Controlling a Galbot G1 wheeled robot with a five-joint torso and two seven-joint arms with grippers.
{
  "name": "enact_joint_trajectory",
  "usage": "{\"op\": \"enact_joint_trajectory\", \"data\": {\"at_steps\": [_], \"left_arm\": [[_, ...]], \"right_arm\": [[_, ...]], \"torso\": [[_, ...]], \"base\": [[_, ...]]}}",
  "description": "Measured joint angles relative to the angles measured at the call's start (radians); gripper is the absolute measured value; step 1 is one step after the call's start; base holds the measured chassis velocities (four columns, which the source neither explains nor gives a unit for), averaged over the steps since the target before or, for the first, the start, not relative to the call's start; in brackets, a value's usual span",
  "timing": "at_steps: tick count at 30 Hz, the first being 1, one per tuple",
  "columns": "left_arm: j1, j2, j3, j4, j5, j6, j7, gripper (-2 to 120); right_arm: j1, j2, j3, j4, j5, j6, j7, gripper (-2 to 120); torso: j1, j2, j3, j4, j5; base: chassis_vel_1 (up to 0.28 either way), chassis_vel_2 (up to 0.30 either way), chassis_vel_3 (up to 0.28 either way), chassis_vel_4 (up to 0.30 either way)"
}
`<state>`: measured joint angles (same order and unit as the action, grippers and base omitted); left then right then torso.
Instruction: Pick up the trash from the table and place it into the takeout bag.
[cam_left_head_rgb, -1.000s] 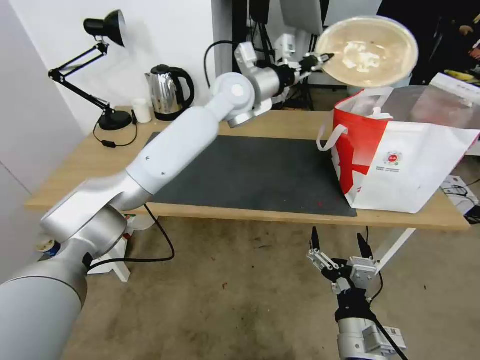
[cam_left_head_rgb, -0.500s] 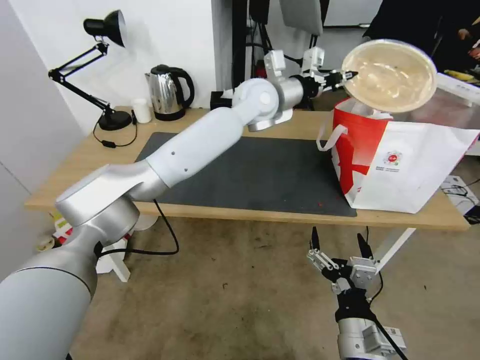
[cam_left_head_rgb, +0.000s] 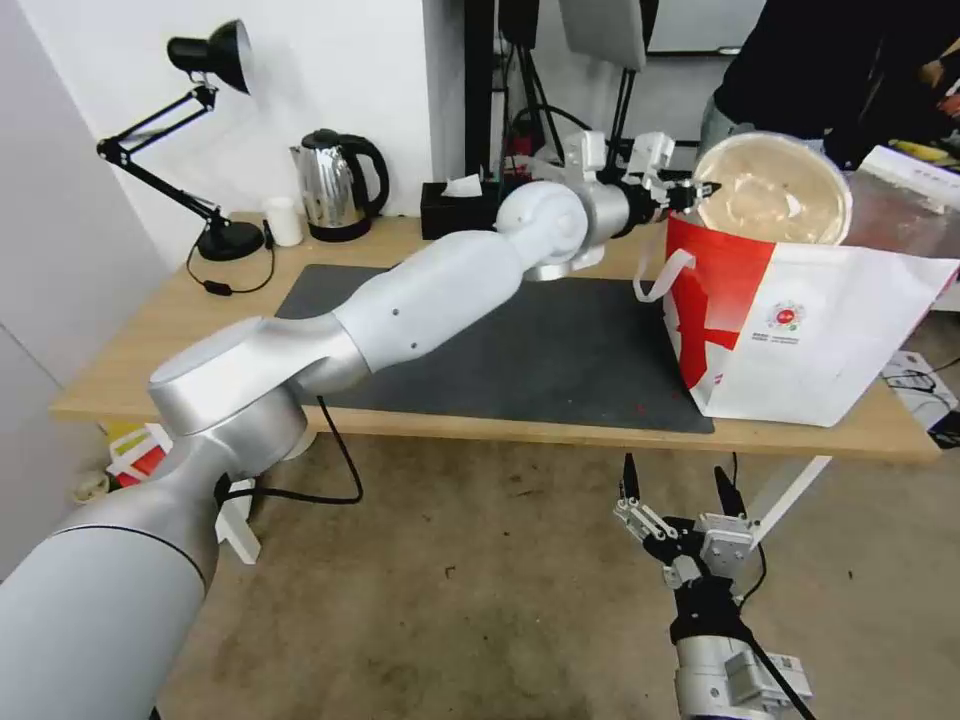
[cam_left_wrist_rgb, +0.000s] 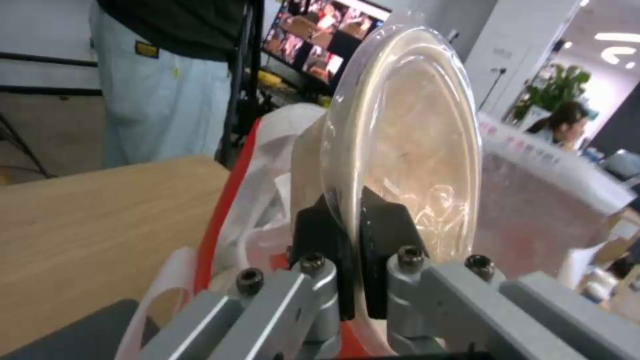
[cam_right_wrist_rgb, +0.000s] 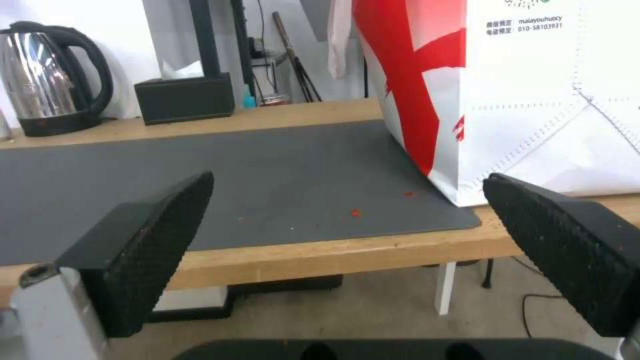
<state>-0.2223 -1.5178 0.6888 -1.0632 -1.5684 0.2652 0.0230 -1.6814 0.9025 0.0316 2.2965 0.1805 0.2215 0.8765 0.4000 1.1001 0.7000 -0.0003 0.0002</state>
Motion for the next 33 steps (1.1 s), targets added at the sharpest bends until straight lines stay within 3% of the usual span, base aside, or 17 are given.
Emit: {"op": "enact_joint_trajectory", "data": {"at_steps": [10,13,15,17,33], "left_arm": [[-0.002,0.001,0.02,0.014,0.015,-0.003,0.002,1],[0.002,0.01,0.026,0.012,0.025,-0.023,0.035,1],[0.001,0.021,0.051,0.014,0.04,-0.08,0.094,1],[0.0,0.023,0.054,0.015,0.043,-0.086,0.102,1],[-0.021,0.041,0.055,0.012,0.036,-0.098,0.133,62]], "right_arm": [[0.0,0.0,0.0,0.0,0.0,0.0,0.0,100],[0.0,0.0,0.0,0.0,0.0,0.0,0.0,100],[0.0,0.0,0.0,0.0,0.0,0.0,0.0,100],[0.0,0.0,0.0,0.0,0.0,0.0,0.0,100],[0.0,0.0,0.0,0.0,0.0,0.0,0.0,100]], "torso": [[0.0,0.0,0.0,0.0003,-0.0001],[0.0,0.0,0.0,0.0003,-0.0002],[0.0,0.0,0.0,0.0003,-0.0002],[0.0,0.0,0.0,0.0003,-0.0002],[0.0,0.0,0.0,0.0003,-0.0002]], "base": [[0.0,0.0,0.0,0.0],[0.0,0.0,0.0,0.0],[0.0,0.0,0.0,0.0],[0.0,0.0,0.0,0.0],[0.0,0.0,0.0,0.0]]}}
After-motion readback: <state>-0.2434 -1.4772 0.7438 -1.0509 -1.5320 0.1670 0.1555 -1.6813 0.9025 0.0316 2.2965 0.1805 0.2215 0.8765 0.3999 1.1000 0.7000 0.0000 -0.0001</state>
